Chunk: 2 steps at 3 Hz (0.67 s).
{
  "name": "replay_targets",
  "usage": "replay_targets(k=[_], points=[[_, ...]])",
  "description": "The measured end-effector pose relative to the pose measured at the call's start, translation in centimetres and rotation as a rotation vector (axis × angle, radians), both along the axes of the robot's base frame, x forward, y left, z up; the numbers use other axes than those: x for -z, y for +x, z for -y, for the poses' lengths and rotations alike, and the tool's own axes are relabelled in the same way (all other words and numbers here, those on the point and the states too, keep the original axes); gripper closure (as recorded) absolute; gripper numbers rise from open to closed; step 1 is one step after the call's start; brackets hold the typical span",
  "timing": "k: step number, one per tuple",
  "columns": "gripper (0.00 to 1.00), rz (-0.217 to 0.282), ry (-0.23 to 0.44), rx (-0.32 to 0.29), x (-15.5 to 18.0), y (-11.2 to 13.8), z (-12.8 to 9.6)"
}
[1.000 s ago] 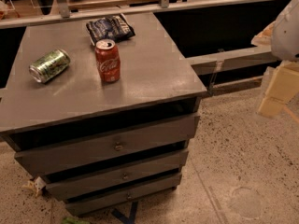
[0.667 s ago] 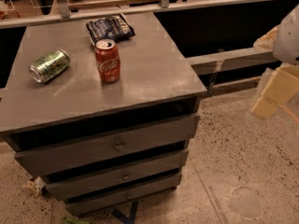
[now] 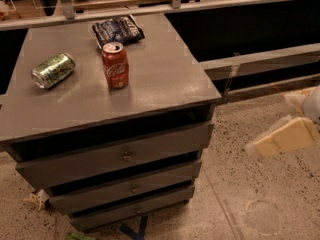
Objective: Move coke can near blue chip bag
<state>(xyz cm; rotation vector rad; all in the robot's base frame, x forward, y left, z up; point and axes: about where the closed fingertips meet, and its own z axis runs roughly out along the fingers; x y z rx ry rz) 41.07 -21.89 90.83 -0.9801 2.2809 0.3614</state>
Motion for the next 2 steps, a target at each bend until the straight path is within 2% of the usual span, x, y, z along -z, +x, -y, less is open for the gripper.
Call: replay_targets(k=[1,2], points=[[0.00,0.095,0.160,0.021,1.2,1.5,-3.2],[0.00,0.239,0.277,0.034,-0.3,5.0,-6.4]])
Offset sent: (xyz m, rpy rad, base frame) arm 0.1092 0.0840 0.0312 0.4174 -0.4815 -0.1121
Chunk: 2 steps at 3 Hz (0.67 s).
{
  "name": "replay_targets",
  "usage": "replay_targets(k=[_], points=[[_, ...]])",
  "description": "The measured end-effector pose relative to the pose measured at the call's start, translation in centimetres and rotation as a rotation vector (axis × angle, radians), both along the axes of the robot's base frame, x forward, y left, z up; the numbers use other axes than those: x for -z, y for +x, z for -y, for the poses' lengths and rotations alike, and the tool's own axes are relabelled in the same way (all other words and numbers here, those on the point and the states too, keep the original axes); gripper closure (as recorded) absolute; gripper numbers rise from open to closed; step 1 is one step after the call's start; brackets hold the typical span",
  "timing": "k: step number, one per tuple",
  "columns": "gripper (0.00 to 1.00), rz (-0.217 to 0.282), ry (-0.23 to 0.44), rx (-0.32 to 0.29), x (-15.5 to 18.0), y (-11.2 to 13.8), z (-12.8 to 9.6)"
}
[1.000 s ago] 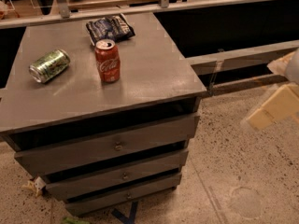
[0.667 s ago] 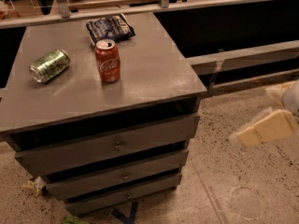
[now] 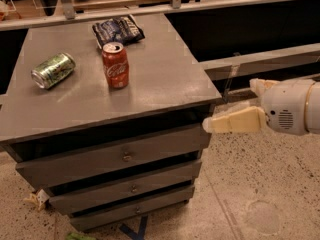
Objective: Move coke can near blue chip bag
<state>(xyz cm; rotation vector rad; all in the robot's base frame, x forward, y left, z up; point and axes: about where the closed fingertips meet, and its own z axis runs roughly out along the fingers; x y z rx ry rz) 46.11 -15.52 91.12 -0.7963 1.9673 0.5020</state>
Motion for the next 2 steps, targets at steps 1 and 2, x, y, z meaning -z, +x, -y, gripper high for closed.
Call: replay_targets(k=[1,2], points=[[0.00,0.070,0.011,0.050,-1.55,1.82,-0.08],[0.00,0.068,0.008,0.053,-1.51,1.79,0.08]])
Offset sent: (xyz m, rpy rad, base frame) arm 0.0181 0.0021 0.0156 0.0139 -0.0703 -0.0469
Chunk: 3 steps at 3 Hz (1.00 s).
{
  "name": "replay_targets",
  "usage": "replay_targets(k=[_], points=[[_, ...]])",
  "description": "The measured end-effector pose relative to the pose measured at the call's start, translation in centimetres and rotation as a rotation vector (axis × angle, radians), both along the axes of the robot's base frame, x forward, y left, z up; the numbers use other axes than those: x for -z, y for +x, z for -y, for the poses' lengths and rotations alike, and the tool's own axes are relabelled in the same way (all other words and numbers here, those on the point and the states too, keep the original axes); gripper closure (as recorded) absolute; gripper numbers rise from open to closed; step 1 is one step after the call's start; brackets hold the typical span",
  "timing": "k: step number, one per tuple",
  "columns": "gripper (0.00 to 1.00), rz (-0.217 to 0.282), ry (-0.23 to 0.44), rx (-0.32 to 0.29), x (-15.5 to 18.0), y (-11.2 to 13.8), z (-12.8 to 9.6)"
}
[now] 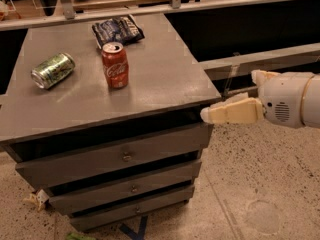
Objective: Move coke can near blue chip bag
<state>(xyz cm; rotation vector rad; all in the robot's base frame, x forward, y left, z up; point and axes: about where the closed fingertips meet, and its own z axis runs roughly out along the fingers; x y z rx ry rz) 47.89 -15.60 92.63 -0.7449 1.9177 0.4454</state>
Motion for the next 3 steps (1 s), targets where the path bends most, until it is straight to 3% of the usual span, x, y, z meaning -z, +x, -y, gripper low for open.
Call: replay_targets(k=[1,3], points=[[0.00,0.021,0.063,-0.055,0.0,0.5,-2.2],[0.00,0.152,0.252,-0.260,0.8,3.2,-10.7]])
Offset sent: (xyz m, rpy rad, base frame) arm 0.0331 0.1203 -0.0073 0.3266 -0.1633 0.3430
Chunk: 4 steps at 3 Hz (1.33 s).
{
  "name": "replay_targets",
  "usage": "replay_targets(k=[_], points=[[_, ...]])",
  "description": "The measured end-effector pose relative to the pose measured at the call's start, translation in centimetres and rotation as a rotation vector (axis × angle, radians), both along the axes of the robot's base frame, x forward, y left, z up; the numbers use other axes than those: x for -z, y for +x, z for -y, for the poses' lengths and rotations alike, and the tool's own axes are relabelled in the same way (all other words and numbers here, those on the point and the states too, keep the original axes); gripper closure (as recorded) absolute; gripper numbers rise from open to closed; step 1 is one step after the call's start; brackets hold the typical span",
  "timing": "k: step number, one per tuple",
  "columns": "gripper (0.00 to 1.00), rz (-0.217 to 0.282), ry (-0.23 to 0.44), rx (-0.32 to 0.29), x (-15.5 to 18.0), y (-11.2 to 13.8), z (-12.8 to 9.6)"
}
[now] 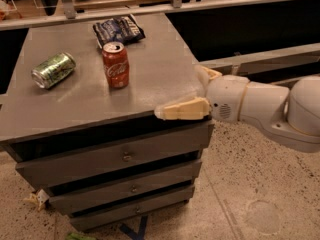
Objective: Move coke can near blue chip bag
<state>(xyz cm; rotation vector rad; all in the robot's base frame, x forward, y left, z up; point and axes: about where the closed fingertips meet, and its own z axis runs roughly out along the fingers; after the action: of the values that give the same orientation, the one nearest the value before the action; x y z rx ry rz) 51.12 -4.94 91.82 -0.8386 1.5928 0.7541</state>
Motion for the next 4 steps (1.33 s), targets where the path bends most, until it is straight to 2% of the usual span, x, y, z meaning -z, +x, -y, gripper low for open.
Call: replay_targets(k=[1,2,3,4], points=[[0.00,0.072,0.018,-0.023,1.6,1.9,-3.7],[0.00,0.071,0.018,-0.025,1.5,1.8,-3.7],[0.00,0.071,0.027,0.000,1.7,2.1,-3.9],[0.00,0.049,0.002,0.068,2.6,3.4,-4.3]])
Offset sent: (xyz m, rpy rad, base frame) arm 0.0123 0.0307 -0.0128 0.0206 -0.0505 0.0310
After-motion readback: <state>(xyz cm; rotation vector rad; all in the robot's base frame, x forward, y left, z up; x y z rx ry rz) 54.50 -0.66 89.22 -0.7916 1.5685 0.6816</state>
